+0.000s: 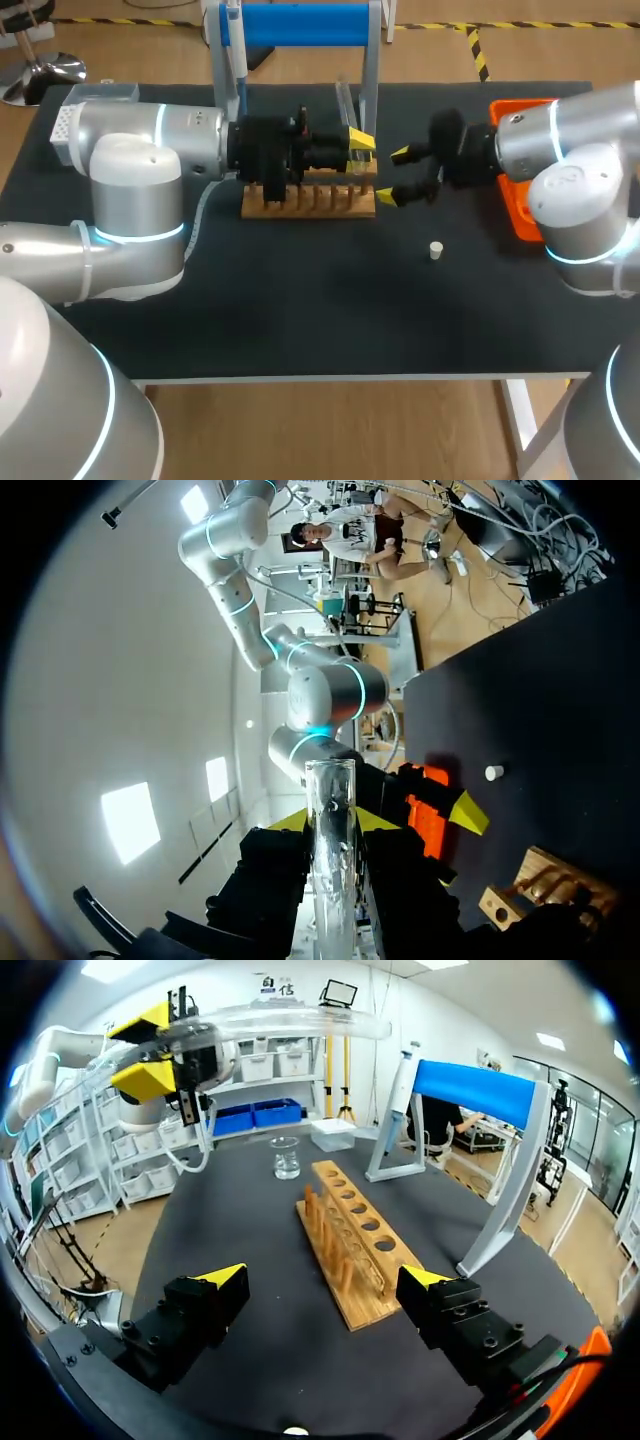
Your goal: Invert the test tube, pick up the pipette, mount the tip to pipette, aspirate from beaker and dispense into the tube, eject the tip, return the pipette, and cap with the stopper.
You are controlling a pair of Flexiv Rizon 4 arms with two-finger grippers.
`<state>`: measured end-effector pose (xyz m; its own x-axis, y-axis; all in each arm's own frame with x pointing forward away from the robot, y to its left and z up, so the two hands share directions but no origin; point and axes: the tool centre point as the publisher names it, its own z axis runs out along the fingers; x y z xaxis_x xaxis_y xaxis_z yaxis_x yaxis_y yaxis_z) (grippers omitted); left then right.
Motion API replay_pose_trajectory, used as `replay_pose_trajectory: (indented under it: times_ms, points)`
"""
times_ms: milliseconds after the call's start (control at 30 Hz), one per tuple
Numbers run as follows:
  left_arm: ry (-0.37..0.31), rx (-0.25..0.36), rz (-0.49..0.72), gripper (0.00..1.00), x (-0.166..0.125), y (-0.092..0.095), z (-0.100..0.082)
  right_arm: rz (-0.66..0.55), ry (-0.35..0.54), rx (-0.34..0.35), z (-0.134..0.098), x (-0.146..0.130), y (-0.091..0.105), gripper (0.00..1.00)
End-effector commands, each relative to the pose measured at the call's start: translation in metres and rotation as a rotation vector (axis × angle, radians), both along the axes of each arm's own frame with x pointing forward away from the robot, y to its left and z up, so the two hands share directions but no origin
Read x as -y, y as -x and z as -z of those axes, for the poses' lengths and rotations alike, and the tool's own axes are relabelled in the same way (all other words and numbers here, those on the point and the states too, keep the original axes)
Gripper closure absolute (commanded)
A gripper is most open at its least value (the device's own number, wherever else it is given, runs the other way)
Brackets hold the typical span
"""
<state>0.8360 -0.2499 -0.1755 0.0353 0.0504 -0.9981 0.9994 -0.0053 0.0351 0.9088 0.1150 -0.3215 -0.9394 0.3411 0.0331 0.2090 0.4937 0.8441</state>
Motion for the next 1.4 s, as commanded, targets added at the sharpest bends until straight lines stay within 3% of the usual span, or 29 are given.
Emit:
replay_pose_trajectory:
  times_ms: [33, 733, 833, 933, 1100, 1400]
  points:
    - [0.002, 0.002, 0.000, 1.00, -0.001, 0.000, 0.000, 0.015, -0.036, -0.011, 0.002, -0.002, -0.005, 0.00]
    - [0.002, 0.002, 0.000, 1.00, -0.001, 0.000, 0.000, 0.015, -0.036, -0.011, 0.002, -0.002, -0.005, 0.00]
    - [-0.031, -0.031, -0.016, 1.00, -0.001, -0.002, -0.007, 0.015, -0.036, -0.011, 0.002, -0.002, -0.005, 0.00]
    - [-0.055, -0.102, -0.037, 1.00, -0.004, -0.007, -0.017, 0.015, -0.036, -0.011, 0.002, -0.002, -0.005, 0.00]
    - [-0.099, -0.357, -0.056, 1.00, -0.007, -0.018, -0.017, 0.015, -0.036, -0.011, 0.002, -0.002, -0.005, 0.00]
    - [0.006, -0.572, -0.087, 1.00, -0.012, -0.037, -0.019, 0.015, -0.036, -0.011, 0.002, -0.002, -0.005, 0.00]
